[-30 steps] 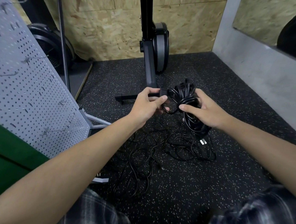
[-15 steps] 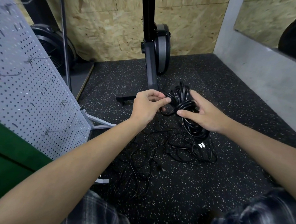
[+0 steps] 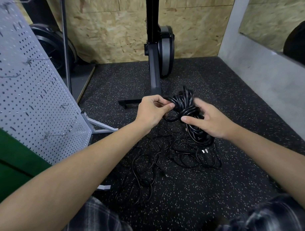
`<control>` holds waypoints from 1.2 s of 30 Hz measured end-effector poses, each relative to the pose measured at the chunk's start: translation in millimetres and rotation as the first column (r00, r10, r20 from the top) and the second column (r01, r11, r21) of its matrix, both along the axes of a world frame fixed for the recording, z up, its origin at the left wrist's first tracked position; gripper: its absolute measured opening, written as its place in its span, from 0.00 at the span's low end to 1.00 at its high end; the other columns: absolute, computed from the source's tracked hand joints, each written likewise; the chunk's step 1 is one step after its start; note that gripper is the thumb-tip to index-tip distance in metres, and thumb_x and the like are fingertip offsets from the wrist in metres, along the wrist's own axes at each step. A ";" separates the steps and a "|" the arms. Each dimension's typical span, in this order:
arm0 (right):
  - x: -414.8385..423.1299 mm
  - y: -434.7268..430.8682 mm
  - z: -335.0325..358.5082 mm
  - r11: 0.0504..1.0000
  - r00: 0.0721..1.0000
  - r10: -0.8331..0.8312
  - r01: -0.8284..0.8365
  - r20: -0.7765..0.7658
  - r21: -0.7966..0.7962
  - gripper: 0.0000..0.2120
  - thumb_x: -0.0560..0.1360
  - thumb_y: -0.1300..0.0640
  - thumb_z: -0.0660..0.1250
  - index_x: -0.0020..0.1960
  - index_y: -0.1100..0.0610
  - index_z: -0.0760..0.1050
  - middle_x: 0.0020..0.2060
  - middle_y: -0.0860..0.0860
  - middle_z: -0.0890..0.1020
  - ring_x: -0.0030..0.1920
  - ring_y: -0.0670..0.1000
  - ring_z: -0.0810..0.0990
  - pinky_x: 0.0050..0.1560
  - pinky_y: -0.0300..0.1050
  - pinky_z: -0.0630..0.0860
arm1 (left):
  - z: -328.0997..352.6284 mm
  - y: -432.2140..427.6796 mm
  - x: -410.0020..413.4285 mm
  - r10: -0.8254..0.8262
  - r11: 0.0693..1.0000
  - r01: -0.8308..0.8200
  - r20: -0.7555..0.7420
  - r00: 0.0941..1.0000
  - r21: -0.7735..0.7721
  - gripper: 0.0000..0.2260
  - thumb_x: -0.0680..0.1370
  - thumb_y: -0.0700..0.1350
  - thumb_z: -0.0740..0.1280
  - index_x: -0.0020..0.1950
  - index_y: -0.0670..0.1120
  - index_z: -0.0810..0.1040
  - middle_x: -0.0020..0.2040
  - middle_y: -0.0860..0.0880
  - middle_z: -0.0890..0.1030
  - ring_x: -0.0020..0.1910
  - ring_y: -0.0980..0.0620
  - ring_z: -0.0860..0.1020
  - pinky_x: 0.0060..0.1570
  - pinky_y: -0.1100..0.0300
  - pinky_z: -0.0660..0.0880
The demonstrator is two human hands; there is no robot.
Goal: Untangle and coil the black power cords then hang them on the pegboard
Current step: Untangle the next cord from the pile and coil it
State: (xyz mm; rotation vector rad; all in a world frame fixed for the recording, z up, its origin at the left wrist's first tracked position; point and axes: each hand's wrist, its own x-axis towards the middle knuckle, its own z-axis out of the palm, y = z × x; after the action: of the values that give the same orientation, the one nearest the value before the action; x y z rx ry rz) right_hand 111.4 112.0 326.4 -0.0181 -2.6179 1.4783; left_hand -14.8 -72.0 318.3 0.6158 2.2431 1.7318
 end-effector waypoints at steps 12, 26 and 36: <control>-6.1 -2.3 -3.6 0.994 0.999 0.030 -0.033 0.029 0.106 0.33 0.78 0.45 0.74 0.79 0.47 0.67 0.73 0.38 0.75 0.73 0.40 0.72 0.77 0.49 0.66 | 1.0 1.6 2.3 0.069 0.997 -0.073 0.100 0.993 0.037 0.08 0.76 0.43 0.79 0.40 0.47 0.82 0.34 0.48 0.84 0.34 0.53 0.80 0.37 0.59 0.74; -3.9 -6.8 -3.1 0.995 0.988 0.038 -0.051 0.151 0.083 0.39 0.73 0.37 0.75 0.78 0.36 0.58 0.69 0.38 0.77 0.72 0.46 0.74 0.76 0.59 0.68 | -5.3 8.2 11.6 0.017 0.983 -0.069 0.290 0.957 0.172 0.08 0.76 0.32 0.75 0.43 0.43 0.82 0.36 0.50 0.86 0.35 0.56 0.81 0.35 0.63 0.73; -4.3 -3.8 -5.2 0.999 0.964 0.035 -0.039 0.264 0.012 0.37 0.74 0.51 0.79 0.73 0.48 0.59 0.65 0.40 0.77 0.71 0.42 0.73 0.72 0.49 0.71 | -9.8 1.6 14.0 -0.036 0.991 -0.004 0.293 0.956 0.136 0.06 0.74 0.31 0.76 0.40 0.40 0.86 0.37 0.43 0.86 0.36 0.50 0.85 0.45 0.59 0.82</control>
State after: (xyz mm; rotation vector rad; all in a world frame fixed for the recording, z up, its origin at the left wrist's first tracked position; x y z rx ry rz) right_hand 107.1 108.3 321.2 -0.1773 -2.8519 1.5640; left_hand -0.8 -70.4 308.5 0.3703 1.9256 1.8421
